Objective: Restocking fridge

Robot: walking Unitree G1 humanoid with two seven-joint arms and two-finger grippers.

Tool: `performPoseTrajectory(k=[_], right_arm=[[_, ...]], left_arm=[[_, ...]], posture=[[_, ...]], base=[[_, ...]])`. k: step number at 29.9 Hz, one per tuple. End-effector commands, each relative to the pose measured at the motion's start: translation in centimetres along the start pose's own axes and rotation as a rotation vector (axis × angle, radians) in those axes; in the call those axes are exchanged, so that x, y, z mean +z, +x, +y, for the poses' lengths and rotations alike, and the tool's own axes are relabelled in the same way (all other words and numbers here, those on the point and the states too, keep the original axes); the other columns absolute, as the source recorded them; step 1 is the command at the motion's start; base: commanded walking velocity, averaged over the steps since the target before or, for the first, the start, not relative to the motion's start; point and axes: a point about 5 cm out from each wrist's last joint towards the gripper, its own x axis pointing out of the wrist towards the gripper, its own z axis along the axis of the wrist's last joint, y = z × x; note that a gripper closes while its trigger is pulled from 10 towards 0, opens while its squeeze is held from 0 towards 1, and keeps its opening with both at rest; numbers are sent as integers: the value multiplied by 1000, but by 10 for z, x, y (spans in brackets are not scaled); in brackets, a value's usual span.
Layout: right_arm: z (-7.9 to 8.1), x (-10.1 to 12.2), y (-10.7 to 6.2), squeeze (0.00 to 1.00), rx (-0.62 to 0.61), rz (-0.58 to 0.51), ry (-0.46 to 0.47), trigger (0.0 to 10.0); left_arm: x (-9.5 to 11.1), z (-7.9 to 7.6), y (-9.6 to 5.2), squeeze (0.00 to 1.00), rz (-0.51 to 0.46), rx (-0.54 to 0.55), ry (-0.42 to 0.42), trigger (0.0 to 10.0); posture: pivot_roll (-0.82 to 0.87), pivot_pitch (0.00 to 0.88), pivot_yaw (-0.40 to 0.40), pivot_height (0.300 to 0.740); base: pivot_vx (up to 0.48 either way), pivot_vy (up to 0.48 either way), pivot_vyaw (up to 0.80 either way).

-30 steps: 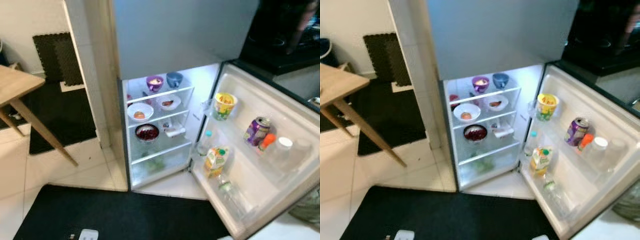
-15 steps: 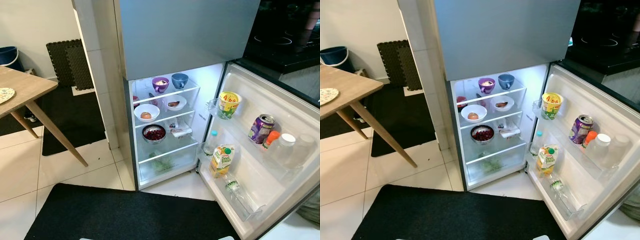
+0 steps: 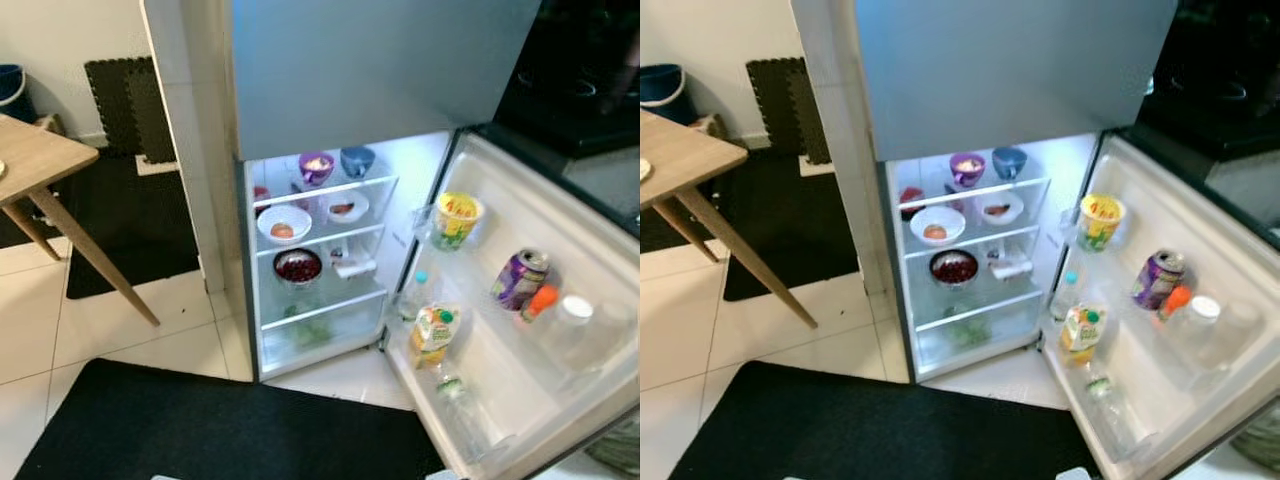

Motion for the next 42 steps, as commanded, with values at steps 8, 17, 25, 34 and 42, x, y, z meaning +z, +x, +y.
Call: performPoseTrajectory(k=[8, 17, 25, 34, 42], right_arm=[[4, -4, 0, 0, 5, 23, -1, 10000], [-20, -20, -7, 0, -154, 107, 62, 10000], [-68, -12, -20, 0, -434, 10, 358, 10000], [-130, 20, -45, 0, -671, -226, 699, 10000], [-167, 89, -68, 0, -559, -649, 929, 10000]], left_arm=[[-3, -7, 0, 0, 11, -27, -3, 10000], [-3, -8, 0, 0, 6, -36, 1, 10000], [-3, -8, 0, 0, 8, -39, 3, 10000], [-2, -8, 0, 0, 4, -41, 2, 10000], [-2, -9, 0, 0, 5, -45, -3, 10000]], posture=[[-50, 0, 7, 740], [-50, 0, 8, 740], [-50, 3, 10, 740], [-52, 3, 9, 740], [-53, 4, 6, 740]], base=[[0, -414, 0], [0, 0, 0], [0, 0, 0], [0, 0, 0], [0, 0, 0]])
